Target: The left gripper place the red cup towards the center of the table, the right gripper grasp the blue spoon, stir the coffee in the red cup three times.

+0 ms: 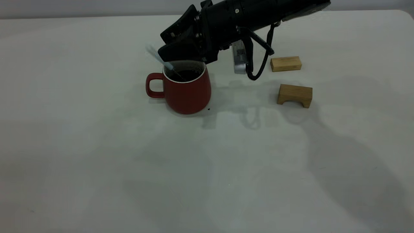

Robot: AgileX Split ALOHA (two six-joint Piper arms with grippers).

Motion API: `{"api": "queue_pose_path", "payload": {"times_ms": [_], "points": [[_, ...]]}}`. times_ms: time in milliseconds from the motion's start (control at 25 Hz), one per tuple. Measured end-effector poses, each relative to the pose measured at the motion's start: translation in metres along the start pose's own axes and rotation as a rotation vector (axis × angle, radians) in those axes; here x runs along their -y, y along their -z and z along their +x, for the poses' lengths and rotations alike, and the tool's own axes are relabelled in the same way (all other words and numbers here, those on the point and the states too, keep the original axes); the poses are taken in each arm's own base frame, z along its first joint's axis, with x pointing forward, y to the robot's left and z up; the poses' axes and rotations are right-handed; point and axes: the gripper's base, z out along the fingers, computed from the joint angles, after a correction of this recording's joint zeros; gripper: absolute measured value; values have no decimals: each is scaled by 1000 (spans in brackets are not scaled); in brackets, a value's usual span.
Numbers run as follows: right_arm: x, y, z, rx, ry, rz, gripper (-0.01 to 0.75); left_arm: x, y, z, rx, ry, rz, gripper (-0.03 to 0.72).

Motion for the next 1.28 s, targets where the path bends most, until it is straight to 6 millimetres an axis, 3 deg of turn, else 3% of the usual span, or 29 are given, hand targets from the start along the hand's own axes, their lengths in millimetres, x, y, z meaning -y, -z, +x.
{"api": "queue_pose_path", "payload": {"times_ms": [80, 200, 360, 600, 800, 1120, 1280], "points": [[-1, 5, 12, 12, 51, 13, 589, 0, 0, 0, 0, 0, 0, 353], [-5, 22, 48, 42, 187, 28, 592, 0, 0, 0, 0, 0, 0, 353], [-4, 58, 105, 168, 473, 64, 544, 0, 0, 0, 0, 0, 0, 353], [13, 123, 187, 371, 866, 93, 458, 0, 0, 0, 0, 0, 0, 353], [44, 166, 242, 377, 1124, 151, 391, 0, 0, 0, 0, 0, 0, 353], [97, 228, 303, 415, 1954, 315, 307, 0, 0, 0, 0, 0, 0, 353], [136, 266, 330, 505, 2203, 313, 274, 0, 0, 0, 0, 0, 0, 353]]}}
